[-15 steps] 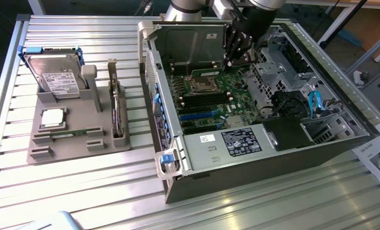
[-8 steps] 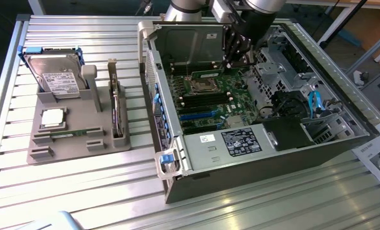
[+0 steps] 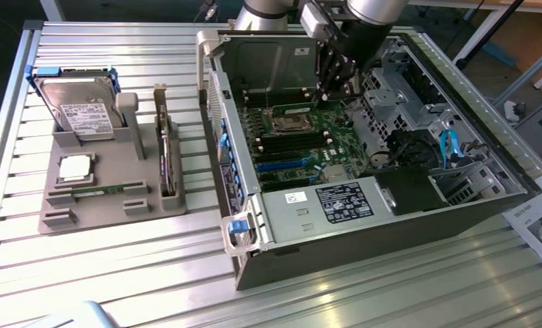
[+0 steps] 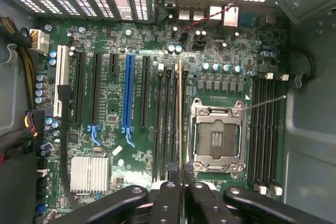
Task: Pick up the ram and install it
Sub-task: 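Insert the ram into the slot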
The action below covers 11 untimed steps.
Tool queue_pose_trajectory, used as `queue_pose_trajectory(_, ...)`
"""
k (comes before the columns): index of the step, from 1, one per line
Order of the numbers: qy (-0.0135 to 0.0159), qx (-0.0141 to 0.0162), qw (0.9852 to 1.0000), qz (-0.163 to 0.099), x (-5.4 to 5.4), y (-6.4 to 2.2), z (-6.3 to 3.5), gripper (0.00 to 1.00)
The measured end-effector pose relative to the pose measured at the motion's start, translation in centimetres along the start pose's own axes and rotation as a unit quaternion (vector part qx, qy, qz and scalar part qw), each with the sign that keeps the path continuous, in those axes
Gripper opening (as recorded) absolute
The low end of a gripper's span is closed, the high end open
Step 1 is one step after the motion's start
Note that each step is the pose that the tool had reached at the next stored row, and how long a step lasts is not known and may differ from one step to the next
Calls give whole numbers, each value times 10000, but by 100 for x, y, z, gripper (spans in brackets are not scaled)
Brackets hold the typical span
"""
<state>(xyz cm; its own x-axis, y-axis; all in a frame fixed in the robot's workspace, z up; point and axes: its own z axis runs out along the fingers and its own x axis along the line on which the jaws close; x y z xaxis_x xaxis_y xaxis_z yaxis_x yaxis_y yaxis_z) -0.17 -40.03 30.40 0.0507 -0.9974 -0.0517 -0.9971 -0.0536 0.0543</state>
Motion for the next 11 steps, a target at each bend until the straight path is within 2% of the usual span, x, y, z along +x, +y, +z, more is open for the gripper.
queue_pose_trajectory(11,0,0,10000,0,7,-7,138,12)
